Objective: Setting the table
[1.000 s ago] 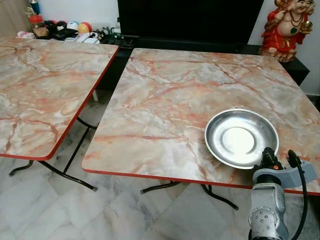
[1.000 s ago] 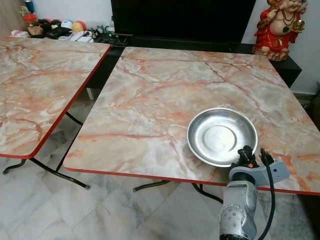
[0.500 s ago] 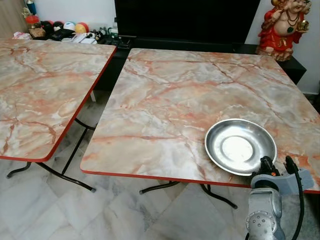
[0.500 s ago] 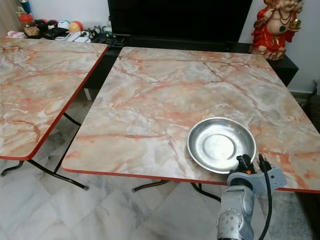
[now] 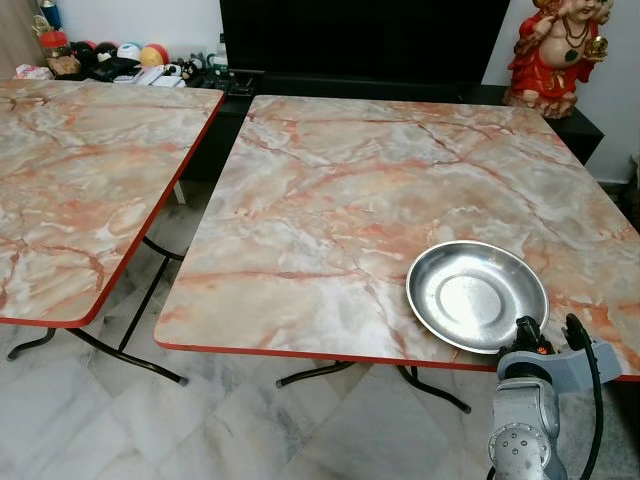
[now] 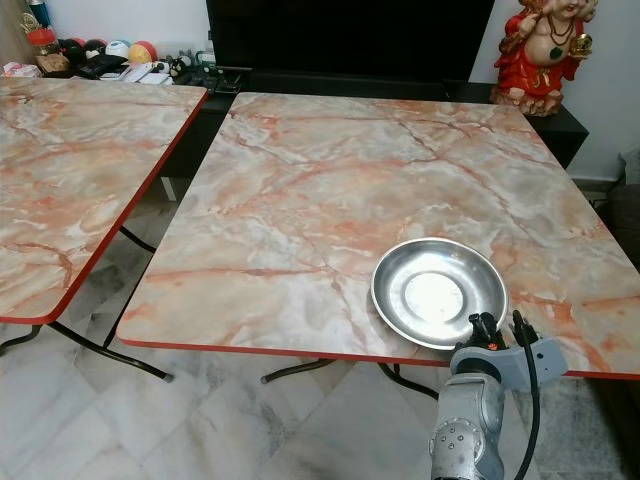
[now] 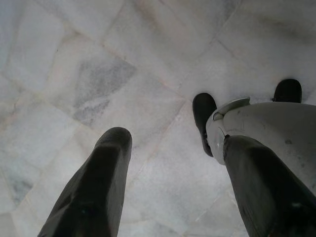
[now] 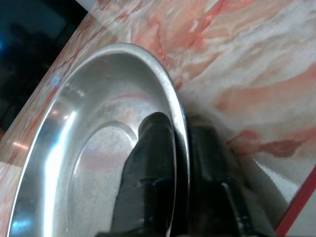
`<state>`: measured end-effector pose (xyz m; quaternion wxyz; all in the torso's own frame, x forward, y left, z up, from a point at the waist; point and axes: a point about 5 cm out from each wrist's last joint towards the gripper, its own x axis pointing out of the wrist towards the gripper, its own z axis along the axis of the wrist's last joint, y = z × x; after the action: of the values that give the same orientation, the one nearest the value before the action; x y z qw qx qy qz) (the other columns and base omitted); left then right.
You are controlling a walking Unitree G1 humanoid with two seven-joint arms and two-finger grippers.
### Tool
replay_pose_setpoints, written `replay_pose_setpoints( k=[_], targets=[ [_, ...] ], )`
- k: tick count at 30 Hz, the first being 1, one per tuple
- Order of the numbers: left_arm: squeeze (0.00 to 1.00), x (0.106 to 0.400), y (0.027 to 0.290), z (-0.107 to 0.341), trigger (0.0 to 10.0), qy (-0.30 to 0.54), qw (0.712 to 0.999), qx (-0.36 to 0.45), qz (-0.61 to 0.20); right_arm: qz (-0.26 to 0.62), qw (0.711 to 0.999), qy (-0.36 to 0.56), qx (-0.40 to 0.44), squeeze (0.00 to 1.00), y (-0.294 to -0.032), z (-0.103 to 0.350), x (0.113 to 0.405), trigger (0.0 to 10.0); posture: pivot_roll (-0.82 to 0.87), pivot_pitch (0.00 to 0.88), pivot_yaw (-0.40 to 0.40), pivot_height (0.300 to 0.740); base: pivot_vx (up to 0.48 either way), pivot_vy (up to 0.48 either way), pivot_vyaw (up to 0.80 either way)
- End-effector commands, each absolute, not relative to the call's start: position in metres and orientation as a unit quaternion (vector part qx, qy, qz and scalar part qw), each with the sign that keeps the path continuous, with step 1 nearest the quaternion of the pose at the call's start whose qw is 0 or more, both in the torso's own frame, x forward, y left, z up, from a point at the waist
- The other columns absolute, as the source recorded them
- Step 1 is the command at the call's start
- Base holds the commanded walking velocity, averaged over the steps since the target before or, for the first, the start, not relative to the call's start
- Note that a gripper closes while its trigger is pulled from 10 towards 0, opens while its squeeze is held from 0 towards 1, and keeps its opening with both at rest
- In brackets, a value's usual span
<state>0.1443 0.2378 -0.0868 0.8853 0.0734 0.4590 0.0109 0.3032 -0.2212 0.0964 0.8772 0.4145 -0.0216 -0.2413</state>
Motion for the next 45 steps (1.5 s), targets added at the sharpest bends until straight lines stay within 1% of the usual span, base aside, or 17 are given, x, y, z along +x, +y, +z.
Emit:
replay_pose_setpoints(
  k=[1, 3, 4, 5, 7, 10, 13, 16, 18, 24, 26, 32, 37, 40, 42, 45],
  targets=[
    [0.0, 0.135, 0.241, -0.09, 10.0, 0.478, 0.875, 0.079, 0.01, -0.247, 0.876, -0.016, 0.415, 0.73, -0.222, 0.094, 0.299, 10.0, -0.01, 0.145, -0.033, 0.74, 0.0, 0.0, 0.0],
    [0.0, 0.134, 0.241, -0.09, 10.0, 0.478, 0.875, 0.079, 0.009, -0.247, 0.876, -0.016, 0.414, 0.73, -0.222, 0.094, 0.299, 10.0, -0.01, 0.145, -0.033, 0.74, 0.0, 0.0, 0.0],
    [0.0, 0.134, 0.24, -0.09, 10.0, 0.478, 0.875, 0.079, 0.009, -0.247, 0.877, -0.015, 0.412, 0.35, -0.222, 0.093, 0.298, 10.0, 0.0, 0.129, -0.036, 0.74, 0.0, 0.0, 0.0],
    [0.0, 0.134, 0.24, -0.091, 10.0, 0.478, 0.875, 0.08, 0.009, -0.248, 0.877, -0.014, 0.411, 0.0, -0.223, 0.093, 0.297, 10.0, 0.0, 0.129, -0.036, 0.74, 0.0, 0.0, 0.0],
    [0.0, 0.133, 0.24, -0.091, 10.0, 0.479, 0.874, 0.079, 0.011, -0.247, 0.878, -0.01, 0.409, 0.0, -0.222, 0.089, 0.294, 10.0, 0.01, 0.097, -0.036, 0.74, 0.0, 0.0, 0.0],
    [0.0, 0.133, 0.239, -0.091, 10.0, 0.479, 0.874, 0.079, 0.008, -0.244, 0.881, -0.002, 0.406, 0.0, -0.221, 0.085, 0.292, 10.0, 0.01, 0.079, -0.036, 0.74, 0.0, 0.0, 0.0],
    [0.0, 0.132, 0.238, -0.092, 10.0, 0.481, 0.873, 0.081, 0.005, -0.238, 0.886, -0.004, 0.399, 0.0, -0.219, 0.086, 0.293, 10.0, 0.01, 0.042, -0.033, 0.74, 0.0, 0.0, 0.0],
    [0.0, 0.131, 0.236, -0.092, 10.0, 0.482, 0.872, 0.082, 0.001, -0.243, 0.885, -0.018, 0.398, 0.0, -0.222, 0.091, 0.294, 10.0, 0.0, 0.035, -0.03, 0.74, 0.0, 0.0, 0.0],
    [0.0, 0.133, 0.236, -0.092, 10.0, 0.48, 0.874, 0.081, -0.001, -0.235, 0.889, -0.021, 0.391, 0.0, -0.221, 0.095, 0.295, 10.0, -0.01, 0.064, -0.027, 0.74, 0.0, 0.0, 0.0],
    [0.0, 0.134, 0.236, -0.092, 10.0, 0.48, 0.874, 0.079, 0.006, -0.232, 0.891, -0.025, 0.389, 0.0, -0.22, 0.097, 0.295, 10.0, -0.01, 0.083, -0.03, 0.74, 0.0, 0.0, 0.0],
    [0.0, 0.134, 0.236, -0.092, 10.0, 0.477, 0.875, 0.076, 0.008, -0.234, 0.893, -0.03, 0.384, 0.0, -0.222, 0.1, 0.294, 10.0, -0.01, 0.102, -0.035, 0.74, 0.0, 0.0, 0.0],
    [0.0, 0.132, 0.237, -0.092, 10.0, 0.48, 0.874, 0.073, 0.013, -0.237, 0.898, -0.042, 0.368, 0.0, -0.223, 0.106, 0.292, 10.0, -0.02, 0.109, -0.041, 0.74, 0.0, 0.0, 0.0],
    [0.0, 0.132, 0.238, -0.092, 10.0, 0.477, 0.876, 0.071, 0.016, -0.254, 0.899, -0.067, 0.351, 0.0, -0.231, 0.113, 0.29, 10.0, -0.02, 0.105, -0.049, 0.74, 0.0, 0.0, 0.0],
    [0.0, 0.133, 0.238, -0.091, 10.0, 0.475, 0.877, 0.069, 0.022, -0.261, 0.905, -0.078, 0.326, 0.0, -0.236, 0.117, 0.29, 10.0, -0.02, 0.099, -0.052, 0.74, 0.0, 0.0, 0.0],
    [0.0, 0.136, 0.237, -0.091, 10.0, 0.472, 0.879, 0.067, 0.021, -0.254, 0.909, -0.069, 0.322, 0.0, -0.235, 0.119, 0.293, 10.0, -0.02, 0.1, -0.053, 0.74, 0.0, 0.0, 0.0],
    [0.0, 0.138, 0.235, -0.091, 10.0, 0.472, 0.879, 0.065, 0.015, -0.256, 0.906, -0.059, 0.333, 0.0, -0.234, 0.115, 0.293, 10.0, -0.02, 0.092, -0.057, 0.74, 0.0, 0.0, 0.0]
  ],
)
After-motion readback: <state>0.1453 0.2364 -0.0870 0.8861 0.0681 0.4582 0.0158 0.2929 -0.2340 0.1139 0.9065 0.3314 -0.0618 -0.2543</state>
